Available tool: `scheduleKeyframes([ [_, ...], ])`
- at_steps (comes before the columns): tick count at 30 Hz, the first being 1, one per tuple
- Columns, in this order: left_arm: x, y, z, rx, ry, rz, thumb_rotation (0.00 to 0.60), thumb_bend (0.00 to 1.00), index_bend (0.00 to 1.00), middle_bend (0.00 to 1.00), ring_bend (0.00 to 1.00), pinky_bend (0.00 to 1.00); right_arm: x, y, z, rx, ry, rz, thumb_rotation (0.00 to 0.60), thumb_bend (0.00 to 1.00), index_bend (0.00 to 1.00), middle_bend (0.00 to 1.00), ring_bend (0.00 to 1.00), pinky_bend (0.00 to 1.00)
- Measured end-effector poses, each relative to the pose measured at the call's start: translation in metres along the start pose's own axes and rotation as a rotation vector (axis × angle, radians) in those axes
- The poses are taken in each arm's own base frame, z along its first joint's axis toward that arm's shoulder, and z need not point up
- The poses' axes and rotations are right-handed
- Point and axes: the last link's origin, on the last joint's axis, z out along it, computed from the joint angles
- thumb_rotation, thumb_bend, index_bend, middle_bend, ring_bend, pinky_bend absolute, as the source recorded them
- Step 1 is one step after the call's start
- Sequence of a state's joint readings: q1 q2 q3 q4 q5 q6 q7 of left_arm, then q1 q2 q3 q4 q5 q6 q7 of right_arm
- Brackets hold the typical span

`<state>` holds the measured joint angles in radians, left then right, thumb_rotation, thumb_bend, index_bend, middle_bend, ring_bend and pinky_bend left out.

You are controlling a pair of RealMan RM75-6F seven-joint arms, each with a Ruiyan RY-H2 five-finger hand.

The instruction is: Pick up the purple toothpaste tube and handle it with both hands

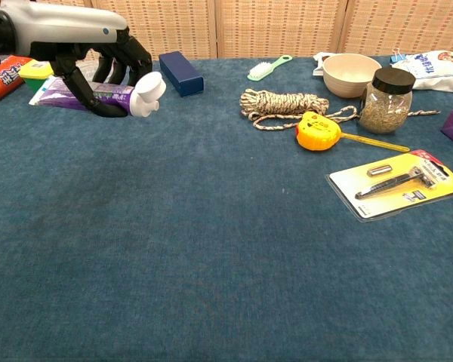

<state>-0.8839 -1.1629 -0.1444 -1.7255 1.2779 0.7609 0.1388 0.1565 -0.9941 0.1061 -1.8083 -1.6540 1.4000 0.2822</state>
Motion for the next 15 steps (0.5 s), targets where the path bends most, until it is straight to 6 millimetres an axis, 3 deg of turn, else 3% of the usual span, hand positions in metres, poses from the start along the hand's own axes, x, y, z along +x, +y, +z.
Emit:
scheduleKeyframes([
  [6, 0.018, 0.002, -0.005, -0.001, -0.014, -0.045, 0.600, 0.76, 0.62, 0.56, 0.55, 0.58, -0.015, -0.013, 0.023, 0.116, -0.075, 0.060, 0.600, 0.46, 0.21, 0.03, 0.00, 0.00],
  [15, 0.034, 0.009, 0.000, -0.008, -0.036, -0.073, 0.600, 0.76, 0.62, 0.56, 0.54, 0.58, -0.040, -0.030, 0.044, 0.225, -0.176, 0.108, 0.600, 0.46, 0.21, 0.03, 0.00, 0.00],
])
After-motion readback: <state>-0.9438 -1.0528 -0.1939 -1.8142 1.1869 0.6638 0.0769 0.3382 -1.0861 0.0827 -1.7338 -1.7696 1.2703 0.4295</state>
